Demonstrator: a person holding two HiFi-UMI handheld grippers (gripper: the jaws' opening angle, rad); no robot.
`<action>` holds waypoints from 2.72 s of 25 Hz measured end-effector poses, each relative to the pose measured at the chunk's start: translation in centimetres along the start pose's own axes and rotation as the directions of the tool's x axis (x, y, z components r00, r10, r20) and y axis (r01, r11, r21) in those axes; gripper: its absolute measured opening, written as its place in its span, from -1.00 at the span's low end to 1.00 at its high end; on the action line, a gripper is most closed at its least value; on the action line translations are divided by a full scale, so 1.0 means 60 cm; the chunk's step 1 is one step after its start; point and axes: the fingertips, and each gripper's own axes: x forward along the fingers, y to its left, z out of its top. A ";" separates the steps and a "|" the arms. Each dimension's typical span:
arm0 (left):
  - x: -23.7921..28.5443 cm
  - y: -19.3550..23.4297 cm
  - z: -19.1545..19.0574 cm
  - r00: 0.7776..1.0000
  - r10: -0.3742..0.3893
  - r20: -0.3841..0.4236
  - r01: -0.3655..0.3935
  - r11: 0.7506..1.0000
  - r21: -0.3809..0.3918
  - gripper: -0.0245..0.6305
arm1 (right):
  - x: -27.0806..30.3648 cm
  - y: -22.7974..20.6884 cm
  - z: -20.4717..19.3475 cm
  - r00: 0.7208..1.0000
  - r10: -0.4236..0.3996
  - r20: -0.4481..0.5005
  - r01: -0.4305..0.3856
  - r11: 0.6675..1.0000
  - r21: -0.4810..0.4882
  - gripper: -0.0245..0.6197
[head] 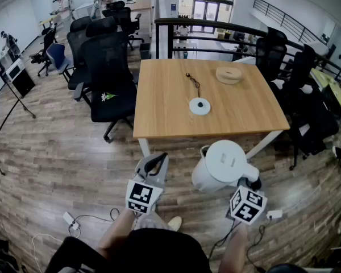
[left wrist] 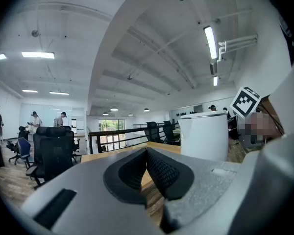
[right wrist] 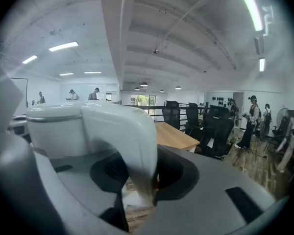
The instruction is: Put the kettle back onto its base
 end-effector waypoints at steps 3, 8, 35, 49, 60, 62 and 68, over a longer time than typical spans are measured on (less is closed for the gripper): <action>0.004 -0.003 0.002 1.000 0.000 -0.006 0.000 1.000 -0.003 -0.92 | 0.004 -0.003 0.007 1.000 0.001 0.002 -0.001 1.000 0.004 -0.52; 0.009 -0.008 0.004 1.000 0.003 -0.008 -0.003 1.000 -0.008 -0.92 | 0.007 -0.010 0.014 1.000 0.007 0.003 -0.007 1.000 0.009 -0.51; 0.159 -0.005 0.002 1.000 -0.014 -0.010 0.014 1.000 -0.002 -0.92 | 0.121 -0.070 0.043 1.000 -0.007 -0.007 0.007 0.999 0.033 -0.51; 0.395 0.026 0.018 0.996 -0.079 -0.041 0.078 0.997 -0.023 -0.92 | 0.310 -0.119 0.104 0.998 -0.049 -0.046 0.050 0.998 0.026 -0.51; 0.541 0.081 0.020 0.995 -0.078 -0.063 0.076 0.996 -0.042 -0.92 | 0.456 -0.124 0.160 0.997 -0.045 -0.066 0.047 0.999 0.026 -0.51; 0.566 0.092 0.019 0.994 -0.077 -0.072 0.073 0.996 -0.048 -0.92 | 0.483 -0.125 0.173 0.997 -0.044 -0.066 0.046 0.999 0.024 -0.51; 0.636 0.126 0.021 0.997 -0.056 -0.060 0.053 0.998 -0.045 -0.92 | 0.560 -0.121 0.207 0.998 -0.030 -0.059 0.032 0.999 0.023 -0.51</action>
